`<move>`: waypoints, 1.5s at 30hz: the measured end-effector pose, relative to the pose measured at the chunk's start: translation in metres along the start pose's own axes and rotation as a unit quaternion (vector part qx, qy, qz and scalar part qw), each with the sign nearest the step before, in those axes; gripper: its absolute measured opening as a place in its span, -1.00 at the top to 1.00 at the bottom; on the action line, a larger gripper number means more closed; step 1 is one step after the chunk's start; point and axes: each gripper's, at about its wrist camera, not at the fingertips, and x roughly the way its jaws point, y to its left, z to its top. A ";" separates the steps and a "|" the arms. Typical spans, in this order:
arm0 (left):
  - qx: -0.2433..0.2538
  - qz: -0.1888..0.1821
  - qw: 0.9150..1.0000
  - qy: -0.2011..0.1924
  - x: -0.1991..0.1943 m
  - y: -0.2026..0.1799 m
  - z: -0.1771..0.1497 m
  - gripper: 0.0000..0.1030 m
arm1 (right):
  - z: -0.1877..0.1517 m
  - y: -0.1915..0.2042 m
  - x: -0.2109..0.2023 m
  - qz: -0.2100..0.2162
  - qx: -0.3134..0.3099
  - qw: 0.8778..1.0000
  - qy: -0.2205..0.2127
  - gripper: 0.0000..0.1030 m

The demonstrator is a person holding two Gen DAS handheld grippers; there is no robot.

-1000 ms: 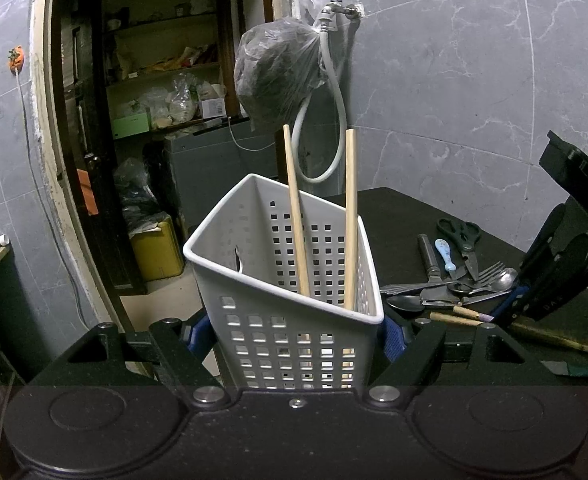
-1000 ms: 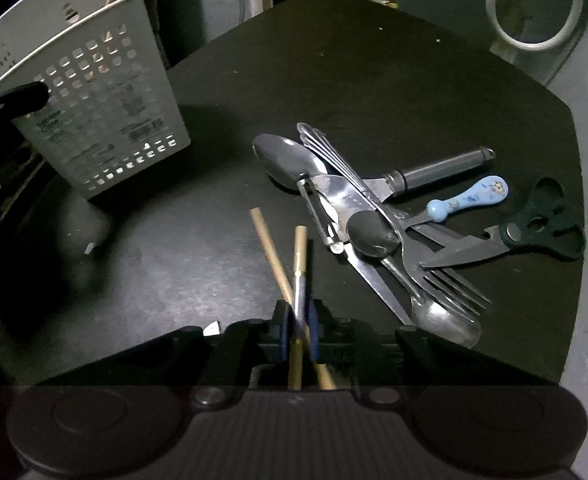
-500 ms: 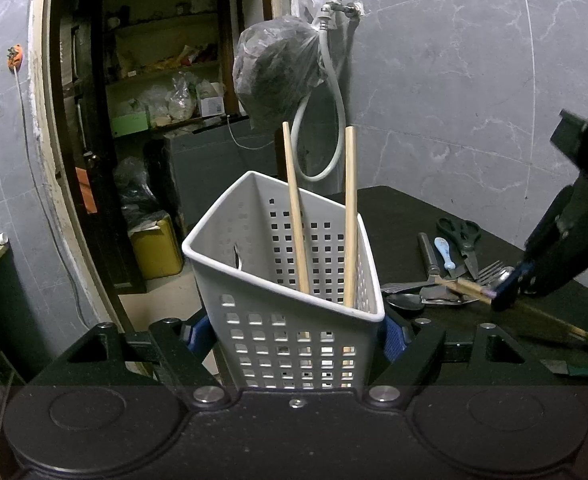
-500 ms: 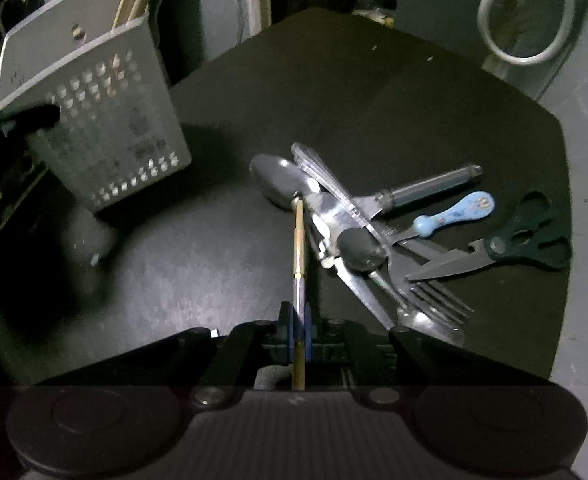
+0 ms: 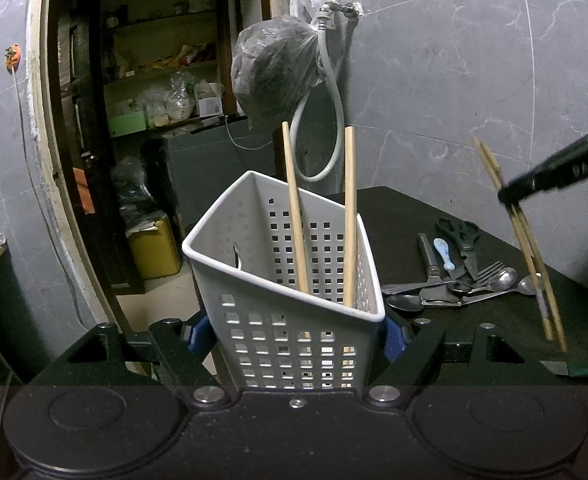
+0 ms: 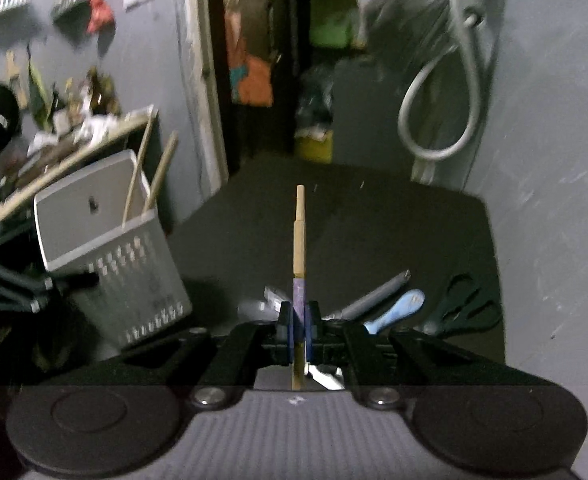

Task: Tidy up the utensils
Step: 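Lift the chopstick pair with the right tool and insert it into the white caddy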

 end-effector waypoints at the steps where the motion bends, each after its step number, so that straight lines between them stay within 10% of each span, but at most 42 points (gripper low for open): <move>1: 0.000 0.000 1.000 0.000 0.000 0.000 0.000 -0.54 | 0.002 0.000 -0.004 -0.003 0.006 1.000 -0.013 0.89; 12: 0.000 -0.002 1.000 -0.001 0.002 -0.001 0.000 -0.54 | 0.050 0.014 -0.037 -0.004 0.005 0.993 -0.119 0.89; 24: 0.001 -0.004 1.000 0.000 0.004 -0.003 -0.001 -0.54 | 0.045 0.017 0.005 0.013 0.012 0.999 -0.052 0.89; 29: 0.000 -0.004 1.000 0.000 0.004 -0.002 -0.001 -0.54 | 0.071 0.027 -0.026 0.040 0.024 0.990 -0.131 0.88; 36: 0.000 -0.004 1.000 0.000 0.004 -0.003 -0.001 -0.54 | 0.117 0.063 -0.078 0.116 0.042 0.938 -0.323 0.88; 45: -0.003 -0.006 1.000 -0.001 0.008 -0.004 -0.001 -0.53 | 0.100 0.109 0.007 0.122 0.035 0.948 -0.293 0.88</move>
